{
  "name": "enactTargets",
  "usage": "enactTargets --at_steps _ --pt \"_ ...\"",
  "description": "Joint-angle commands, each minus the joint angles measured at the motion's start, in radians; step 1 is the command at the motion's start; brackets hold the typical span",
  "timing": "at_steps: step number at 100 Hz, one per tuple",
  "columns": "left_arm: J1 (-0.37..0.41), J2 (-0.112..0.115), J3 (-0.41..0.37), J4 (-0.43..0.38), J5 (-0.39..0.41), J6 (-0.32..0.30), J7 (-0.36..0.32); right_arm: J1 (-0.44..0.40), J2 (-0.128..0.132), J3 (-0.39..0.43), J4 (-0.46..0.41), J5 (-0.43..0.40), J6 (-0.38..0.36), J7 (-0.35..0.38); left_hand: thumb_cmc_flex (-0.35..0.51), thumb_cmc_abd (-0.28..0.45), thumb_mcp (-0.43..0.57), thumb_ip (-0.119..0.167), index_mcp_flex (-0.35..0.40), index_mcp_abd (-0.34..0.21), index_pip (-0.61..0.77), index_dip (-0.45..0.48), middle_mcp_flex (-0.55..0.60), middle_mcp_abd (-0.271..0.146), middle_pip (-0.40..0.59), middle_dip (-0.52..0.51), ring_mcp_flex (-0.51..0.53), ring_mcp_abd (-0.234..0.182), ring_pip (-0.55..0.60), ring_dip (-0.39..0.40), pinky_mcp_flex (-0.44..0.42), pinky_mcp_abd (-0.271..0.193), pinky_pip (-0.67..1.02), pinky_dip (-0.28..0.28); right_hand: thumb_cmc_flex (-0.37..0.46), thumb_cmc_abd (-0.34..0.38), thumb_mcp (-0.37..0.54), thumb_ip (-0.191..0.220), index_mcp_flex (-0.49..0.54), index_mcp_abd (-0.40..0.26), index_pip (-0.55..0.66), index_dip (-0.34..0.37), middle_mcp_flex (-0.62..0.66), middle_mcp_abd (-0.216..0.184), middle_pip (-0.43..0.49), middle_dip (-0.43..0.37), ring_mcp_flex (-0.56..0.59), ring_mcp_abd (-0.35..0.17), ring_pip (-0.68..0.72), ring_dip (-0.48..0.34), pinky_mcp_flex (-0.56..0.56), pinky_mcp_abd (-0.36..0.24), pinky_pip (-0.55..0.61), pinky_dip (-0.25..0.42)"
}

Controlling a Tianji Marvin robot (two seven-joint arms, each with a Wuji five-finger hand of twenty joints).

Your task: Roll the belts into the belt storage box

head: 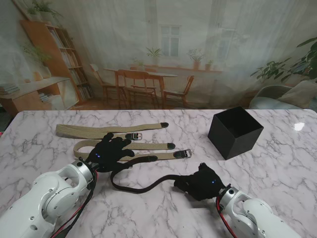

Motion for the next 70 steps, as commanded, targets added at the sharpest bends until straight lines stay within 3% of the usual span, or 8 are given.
enactTargets --at_steps 1,19,24,30,34,40,47,70 --pt "0.0 0.0 0.003 0.001 0.003 -0.002 -0.011 0.0 0.0 -0.004 0.008 0.001 -0.005 0.003 -0.026 0.04 -0.011 -0.001 0.019 0.007 0.009 0.009 -0.014 0.007 -0.009 0.008 -0.024 -0.009 -0.023 0.009 -0.003 0.042 -0.043 0.016 0.155 0.079 0.086 0.059 0.045 -0.065 -0.001 -0.003 0.052 -0.117 0.013 0.032 -0.03 -0.053 -0.007 0.01 -0.027 0.035 -0.012 -0.009" --pt "0.0 0.0 0.002 0.0 0.004 -0.002 -0.01 0.003 -0.001 -0.006 0.011 0.01 -0.015 0.006 -0.027 0.041 -0.011 -0.001 0.018 0.007 0.009 0.009 -0.013 0.007 -0.008 0.008 -0.025 -0.009 -0.024 0.008 -0.002 0.042 -0.046 0.017 0.191 0.09 0.062 0.06 0.272 -0.139 0.112 0.066 0.026 -0.11 0.033 0.054 -0.047 -0.044 -0.013 0.009 -0.047 0.046 -0.044 -0.01" --pt "0.0 0.0 0.002 0.001 0.004 -0.002 -0.009 0.001 0.0 -0.005 0.008 0.01 -0.015 0.016 -0.027 0.041 -0.011 -0.001 0.019 0.008 0.009 0.009 -0.013 0.008 -0.008 0.008 -0.025 -0.009 -0.024 0.008 -0.002 0.042 -0.047 0.017 0.178 0.077 0.075 0.042 0.329 -0.079 0.108 0.069 0.032 -0.116 0.017 0.044 -0.049 -0.051 -0.015 0.009 -0.046 0.04 -0.052 -0.004" --pt "0.0 0.0 0.002 0.001 0.003 -0.003 -0.009 0.0 -0.001 -0.002 0.007 0.017 -0.019 0.027 -0.027 0.041 -0.011 -0.001 0.018 0.007 0.009 0.009 -0.013 0.007 -0.008 0.008 -0.025 -0.009 -0.024 0.008 -0.002 0.042 -0.048 0.018 0.142 0.008 0.078 -0.06 0.35 0.036 0.22 -0.131 0.052 -0.121 -0.03 0.011 -0.055 -0.068 -0.016 0.009 -0.05 0.02 -0.06 0.01" --pt "0.0 0.0 0.002 0.001 0.003 -0.003 -0.01 -0.003 -0.003 0.002 0.002 0.026 -0.023 0.042 -0.027 0.041 -0.011 -0.001 0.018 0.01 0.009 0.009 -0.014 0.007 -0.009 0.008 -0.024 -0.01 -0.024 0.008 -0.001 0.044 -0.048 0.018 0.072 -0.03 0.049 -0.079 0.307 0.123 0.304 -0.156 0.042 -0.118 -0.07 -0.01 -0.066 -0.074 -0.021 0.008 -0.057 0.013 -0.061 0.013" --pt "0.0 0.0 0.002 0.001 0.004 -0.003 -0.01 -0.007 -0.002 0.008 -0.004 0.03 -0.032 0.059 -0.027 0.041 -0.011 -0.001 0.018 0.007 0.008 0.009 -0.013 0.007 -0.009 0.008 -0.025 -0.01 -0.024 0.008 -0.001 0.043 -0.049 0.018 -0.114 -0.008 0.021 -0.037 0.316 0.237 0.27 -0.099 0.02 -0.116 -0.114 -0.023 -0.084 -0.079 -0.026 0.004 -0.066 0.006 -0.062 0.016" --pt "0.0 0.0 0.002 0.001 0.004 -0.003 -0.01 -0.014 -0.002 0.018 -0.018 0.036 -0.046 0.087 -0.027 0.042 -0.011 -0.001 0.019 0.008 0.009 0.009 -0.013 0.006 -0.008 0.008 -0.025 -0.009 -0.024 0.008 -0.001 0.042 -0.05 0.019 -0.278 0.083 -0.012 0.098 0.317 0.333 0.093 0.077 0.007 -0.104 -0.138 -0.031 -0.101 -0.077 -0.032 -0.001 -0.08 0.0 -0.067 0.019" --pt "-0.001 0.0 0.002 0.002 0.004 -0.003 -0.009 -0.058 0.008 0.091 -0.133 0.03 -0.101 0.275 -0.028 0.042 -0.011 -0.001 0.019 0.007 0.009 0.009 -0.013 0.007 -0.008 0.008 -0.025 -0.008 -0.024 0.008 0.0 0.043 -0.054 0.02 -0.311 0.061 -0.235 0.111 0.125 0.549 0.023 0.126 -0.074 -0.166 -0.294 -0.129 -0.176 -0.137 -0.103 -0.061 -0.118 -0.031 -0.094 0.011"
